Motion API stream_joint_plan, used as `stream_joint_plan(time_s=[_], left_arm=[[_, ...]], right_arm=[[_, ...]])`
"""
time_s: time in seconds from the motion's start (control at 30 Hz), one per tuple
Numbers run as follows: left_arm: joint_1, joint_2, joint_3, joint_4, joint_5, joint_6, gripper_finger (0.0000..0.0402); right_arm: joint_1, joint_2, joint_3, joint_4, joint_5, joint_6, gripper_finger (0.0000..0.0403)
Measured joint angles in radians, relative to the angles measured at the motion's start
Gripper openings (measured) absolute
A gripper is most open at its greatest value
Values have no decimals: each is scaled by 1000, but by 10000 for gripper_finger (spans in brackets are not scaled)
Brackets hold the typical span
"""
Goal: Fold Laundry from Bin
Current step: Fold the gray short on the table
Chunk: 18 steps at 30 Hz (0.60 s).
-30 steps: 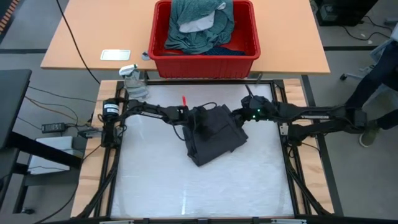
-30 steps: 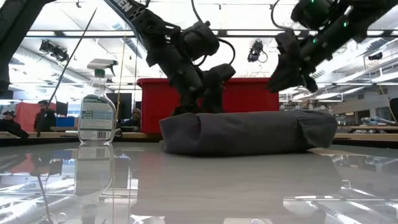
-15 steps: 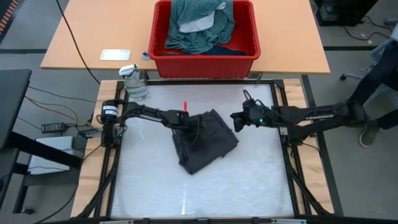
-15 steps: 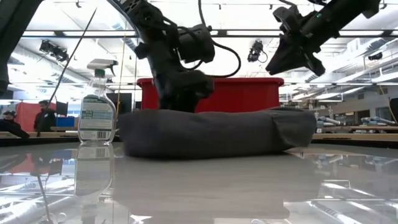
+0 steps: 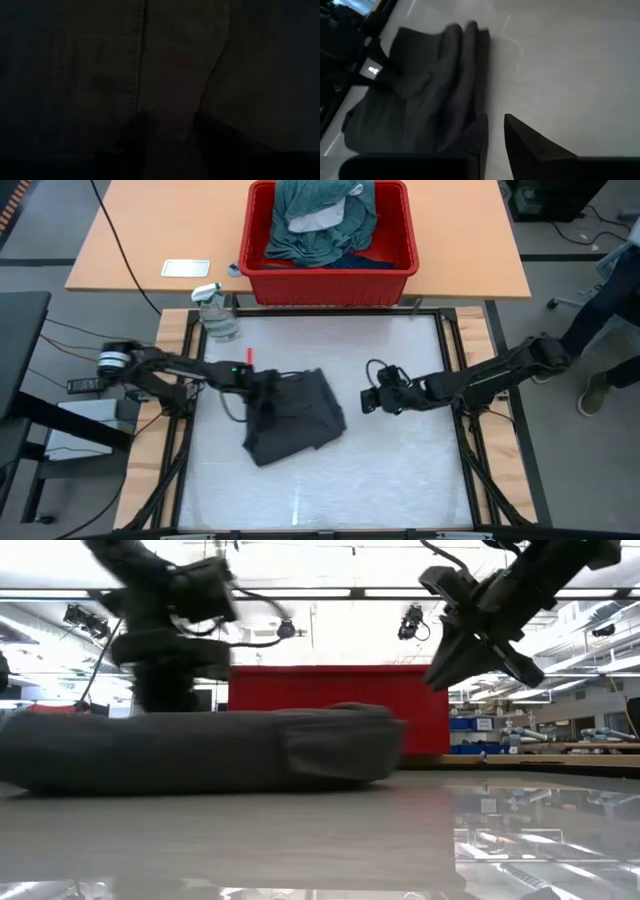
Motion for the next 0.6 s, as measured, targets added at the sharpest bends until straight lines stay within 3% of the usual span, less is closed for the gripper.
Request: stream_joint_plan(time_s=[0.17, 0.27, 0.43, 0.6], left_arm=[[1, -191, -98, -45, 0, -53, 171], [-2, -263, -102, 13, 1, -91, 171], [-48, -272, -85, 207, 20, -128, 171], [-107, -185, -84, 356, 17, -140, 171]], right_arm=[[16, 116, 125, -36, -7, -15, 71], [16, 166, 222, -122, -33, -42, 71], [24, 217, 379, -309, -66, -86, 71], [26, 232, 467, -425, -93, -117, 71]])
